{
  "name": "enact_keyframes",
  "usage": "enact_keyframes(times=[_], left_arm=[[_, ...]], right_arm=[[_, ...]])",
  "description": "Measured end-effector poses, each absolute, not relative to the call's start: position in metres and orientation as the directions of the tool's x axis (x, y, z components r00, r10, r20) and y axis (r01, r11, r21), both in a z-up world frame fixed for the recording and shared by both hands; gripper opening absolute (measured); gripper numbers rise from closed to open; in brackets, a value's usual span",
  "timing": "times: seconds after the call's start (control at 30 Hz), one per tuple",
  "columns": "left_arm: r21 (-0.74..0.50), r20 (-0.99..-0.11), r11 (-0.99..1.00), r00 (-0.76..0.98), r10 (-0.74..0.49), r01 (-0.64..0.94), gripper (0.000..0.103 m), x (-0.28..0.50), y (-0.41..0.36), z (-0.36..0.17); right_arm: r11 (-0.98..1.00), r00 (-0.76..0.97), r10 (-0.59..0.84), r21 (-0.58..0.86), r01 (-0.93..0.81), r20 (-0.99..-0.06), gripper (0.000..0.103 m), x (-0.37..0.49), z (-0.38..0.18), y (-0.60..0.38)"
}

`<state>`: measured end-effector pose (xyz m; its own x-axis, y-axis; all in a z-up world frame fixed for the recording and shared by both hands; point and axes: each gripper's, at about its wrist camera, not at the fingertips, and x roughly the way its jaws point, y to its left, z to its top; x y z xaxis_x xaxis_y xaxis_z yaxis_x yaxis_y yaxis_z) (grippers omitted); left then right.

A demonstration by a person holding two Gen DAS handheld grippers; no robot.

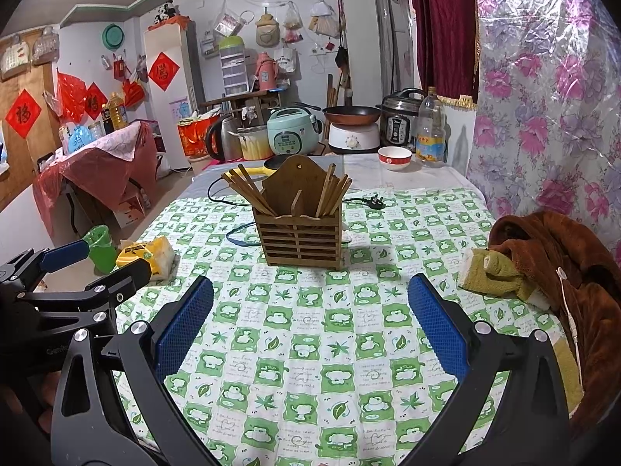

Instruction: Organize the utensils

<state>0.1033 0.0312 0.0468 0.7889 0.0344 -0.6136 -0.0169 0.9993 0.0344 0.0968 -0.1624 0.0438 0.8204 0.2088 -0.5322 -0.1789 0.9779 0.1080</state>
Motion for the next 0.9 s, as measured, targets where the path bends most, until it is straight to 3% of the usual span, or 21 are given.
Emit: enact_keyframes(times=[0.9], left_arm=[[0.028, -0.634, 1.000, 0.773, 0.028, -0.013, 0.097, 0.1046, 0.0253, 0.0399]], right_arm=[[0.978, 0.816, 0.210, 0.109, -0.180, -0.539, 0.097, 0.0969, 0.0398, -0.1618]])
